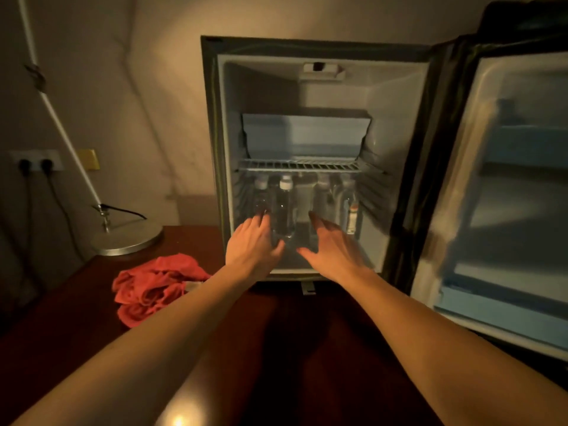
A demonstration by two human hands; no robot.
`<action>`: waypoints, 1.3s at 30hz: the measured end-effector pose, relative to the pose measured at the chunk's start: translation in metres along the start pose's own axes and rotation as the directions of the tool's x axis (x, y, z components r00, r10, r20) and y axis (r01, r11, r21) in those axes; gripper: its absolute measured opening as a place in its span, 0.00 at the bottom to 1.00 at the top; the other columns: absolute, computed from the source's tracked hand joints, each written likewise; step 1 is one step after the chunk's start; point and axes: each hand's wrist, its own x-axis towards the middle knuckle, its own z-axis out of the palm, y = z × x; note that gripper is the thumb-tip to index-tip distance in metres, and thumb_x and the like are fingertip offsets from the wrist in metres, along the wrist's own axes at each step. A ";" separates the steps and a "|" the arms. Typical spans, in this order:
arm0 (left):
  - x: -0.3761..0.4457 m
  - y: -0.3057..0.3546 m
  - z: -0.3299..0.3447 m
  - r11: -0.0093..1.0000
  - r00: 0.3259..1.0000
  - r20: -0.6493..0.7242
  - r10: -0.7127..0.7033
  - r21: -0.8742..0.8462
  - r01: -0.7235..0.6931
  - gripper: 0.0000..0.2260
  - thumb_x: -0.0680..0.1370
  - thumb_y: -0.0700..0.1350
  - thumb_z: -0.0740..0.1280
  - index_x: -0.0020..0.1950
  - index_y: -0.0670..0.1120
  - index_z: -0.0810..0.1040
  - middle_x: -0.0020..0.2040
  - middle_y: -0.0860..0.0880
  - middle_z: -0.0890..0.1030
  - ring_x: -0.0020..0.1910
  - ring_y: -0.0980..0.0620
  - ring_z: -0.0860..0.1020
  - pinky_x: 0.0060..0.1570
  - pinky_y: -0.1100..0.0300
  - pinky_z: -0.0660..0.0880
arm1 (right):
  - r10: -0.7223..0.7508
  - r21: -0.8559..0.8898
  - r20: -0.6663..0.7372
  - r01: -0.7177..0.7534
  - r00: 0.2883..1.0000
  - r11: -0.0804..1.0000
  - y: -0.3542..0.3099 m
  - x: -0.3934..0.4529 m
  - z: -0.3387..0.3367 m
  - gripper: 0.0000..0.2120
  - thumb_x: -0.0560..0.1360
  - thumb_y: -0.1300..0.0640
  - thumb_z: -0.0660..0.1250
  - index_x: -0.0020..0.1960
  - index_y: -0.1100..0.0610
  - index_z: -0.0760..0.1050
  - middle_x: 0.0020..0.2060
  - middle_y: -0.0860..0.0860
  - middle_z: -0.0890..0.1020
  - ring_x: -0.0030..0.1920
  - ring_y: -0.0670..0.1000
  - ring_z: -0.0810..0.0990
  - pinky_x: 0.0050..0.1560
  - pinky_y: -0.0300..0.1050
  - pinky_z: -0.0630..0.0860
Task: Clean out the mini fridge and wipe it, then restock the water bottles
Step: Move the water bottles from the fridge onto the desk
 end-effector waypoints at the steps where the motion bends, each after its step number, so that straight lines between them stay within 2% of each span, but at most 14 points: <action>1: 0.006 -0.002 0.004 0.999 0.999 0.014 -0.037 -0.019 0.037 0.33 0.77 0.59 0.62 0.77 0.45 0.58 0.69 0.43 0.73 0.65 0.42 0.73 0.63 0.50 0.70 | -0.004 0.021 0.014 0.004 1.000 1.000 -0.003 0.011 0.005 0.41 0.75 0.38 0.66 0.79 0.48 0.49 0.74 0.51 0.66 0.72 0.56 0.66 0.65 0.52 0.71; 5: 0.029 -0.010 0.024 0.985 0.989 0.069 -0.134 -0.097 0.140 0.42 0.76 0.59 0.64 0.80 0.50 0.41 0.78 0.42 0.60 0.67 0.37 0.72 0.57 0.45 0.75 | -0.018 0.127 0.012 0.016 1.000 0.992 -0.009 0.048 0.027 0.40 0.73 0.41 0.69 0.77 0.46 0.51 0.70 0.50 0.71 0.67 0.57 0.73 0.60 0.54 0.75; 7: 0.039 -0.012 0.033 0.966 0.981 0.055 -0.185 -0.172 0.192 0.44 0.75 0.59 0.66 0.79 0.52 0.39 0.78 0.42 0.59 0.68 0.36 0.71 0.55 0.42 0.77 | 0.013 0.232 0.033 -0.021 0.999 0.972 -0.011 0.066 0.037 0.40 0.72 0.43 0.70 0.75 0.42 0.49 0.67 0.50 0.75 0.60 0.58 0.78 0.55 0.55 0.78; 9: 0.049 -0.012 0.038 0.943 0.969 0.045 -0.242 -0.223 0.246 0.44 0.74 0.57 0.68 0.79 0.51 0.40 0.77 0.41 0.60 0.68 0.37 0.70 0.55 0.42 0.77 | 0.046 0.355 0.026 -0.053 0.999 0.933 -0.011 0.083 0.048 0.36 0.72 0.44 0.70 0.73 0.41 0.52 0.61 0.51 0.79 0.55 0.59 0.81 0.52 0.55 0.78; 11: 0.058 -0.011 0.041 0.925 0.955 0.047 -0.291 -0.240 0.294 0.44 0.75 0.53 0.70 0.80 0.48 0.43 0.76 0.41 0.60 0.70 0.37 0.67 0.59 0.43 0.74 | 0.055 0.452 -0.011 -0.044 0.998 0.891 -0.009 0.097 0.058 0.34 0.72 0.46 0.70 0.72 0.46 0.57 0.58 0.53 0.81 0.55 0.60 0.81 0.52 0.52 0.77; 14: 0.071 -0.009 0.044 0.911 0.938 0.036 -0.344 -0.229 0.343 0.42 0.76 0.48 0.69 0.80 0.45 0.43 0.76 0.40 0.59 0.72 0.38 0.66 0.64 0.44 0.70 | 0.058 0.527 -0.087 -0.003 0.995 0.850 -0.009 0.110 0.073 0.36 0.69 0.41 0.69 0.72 0.55 0.62 0.58 0.57 0.81 0.56 0.61 0.80 0.50 0.51 0.75; 18: 0.083 -0.004 0.050 0.897 0.917 0.010 -0.398 -0.202 0.392 0.40 0.78 0.45 0.68 0.80 0.43 0.43 0.76 0.39 0.62 0.72 0.39 0.67 0.64 0.46 0.70 | 0.109 0.572 -0.141 -0.009 0.984 0.820 -0.013 0.120 0.087 0.37 0.68 0.38 0.67 0.68 0.60 0.65 0.59 0.59 0.79 0.56 0.62 0.79 0.50 0.53 0.74; 24: 0.088 0.002 0.056 0.881 0.885 -0.058 -0.461 -0.153 0.449 0.30 0.77 0.44 0.69 0.74 0.39 0.59 0.72 0.39 0.62 0.67 0.38 0.71 0.58 0.46 0.73 | 0.088 0.647 -0.205 0.067 0.975 0.760 -0.005 0.120 0.091 0.44 0.63 0.29 0.61 0.64 0.63 0.68 0.53 0.61 0.80 0.53 0.62 0.80 0.46 0.53 0.76; 27: 0.084 0.007 0.051 0.866 0.871 -0.071 -0.485 -0.177 0.468 0.27 0.76 0.43 0.71 0.69 0.39 0.61 0.70 0.39 0.63 0.65 0.36 0.72 0.56 0.46 0.73 | 0.067 0.660 -0.192 0.078 0.979 0.747 -0.001 0.117 0.089 0.41 0.63 0.29 0.64 0.63 0.61 0.69 0.54 0.58 0.80 0.54 0.60 0.80 0.46 0.53 0.77; 29: 0.077 0.010 0.046 0.858 0.869 -0.080 -0.488 -0.227 0.461 0.27 0.75 0.42 0.72 0.67 0.40 0.61 0.68 0.39 0.64 0.63 0.35 0.73 0.54 0.45 0.73 | 0.060 0.655 -0.199 0.087 0.978 0.751 0.001 0.108 0.086 0.39 0.64 0.32 0.67 0.63 0.60 0.69 0.55 0.57 0.80 0.53 0.59 0.81 0.45 0.49 0.75; 31: 0.067 0.012 0.040 0.860 0.878 -0.091 -0.470 -0.271 0.432 0.27 0.73 0.41 0.73 0.66 0.40 0.62 0.67 0.40 0.65 0.60 0.34 0.73 0.52 0.43 0.73 | 0.049 0.647 -0.218 0.106 0.975 0.755 0.002 0.097 0.082 0.35 0.67 0.40 0.71 0.65 0.60 0.68 0.55 0.58 0.80 0.50 0.57 0.81 0.42 0.41 0.69; 33: 0.052 0.013 0.034 0.861 0.887 -0.091 -0.452 -0.305 0.407 0.26 0.72 0.41 0.73 0.65 0.40 0.63 0.65 0.39 0.65 0.56 0.31 0.74 0.49 0.43 0.74 | 0.053 0.626 -0.191 0.080 0.980 0.776 0.003 0.087 0.078 0.31 0.69 0.46 0.74 0.65 0.58 0.67 0.55 0.57 0.80 0.50 0.57 0.81 0.43 0.39 0.66; 35: 0.036 0.014 0.024 0.860 0.898 -0.087 -0.432 -0.340 0.381 0.25 0.72 0.42 0.73 0.64 0.40 0.65 0.63 0.38 0.69 0.55 0.31 0.75 0.50 0.43 0.74 | 0.080 0.596 -0.158 0.031 0.984 0.803 0.001 0.074 0.070 0.31 0.69 0.45 0.74 0.65 0.56 0.67 0.56 0.56 0.80 0.52 0.57 0.81 0.44 0.40 0.68; 39: -0.002 0.013 -0.003 0.861 0.914 -0.103 -0.393 -0.390 0.326 0.25 0.72 0.45 0.74 0.63 0.43 0.67 0.57 0.41 0.79 0.56 0.38 0.78 0.51 0.48 0.75 | 0.022 0.531 -0.139 0.055 0.990 0.845 -0.013 0.037 0.048 0.34 0.68 0.37 0.73 0.67 0.49 0.64 0.53 0.54 0.83 0.50 0.58 0.82 0.47 0.47 0.78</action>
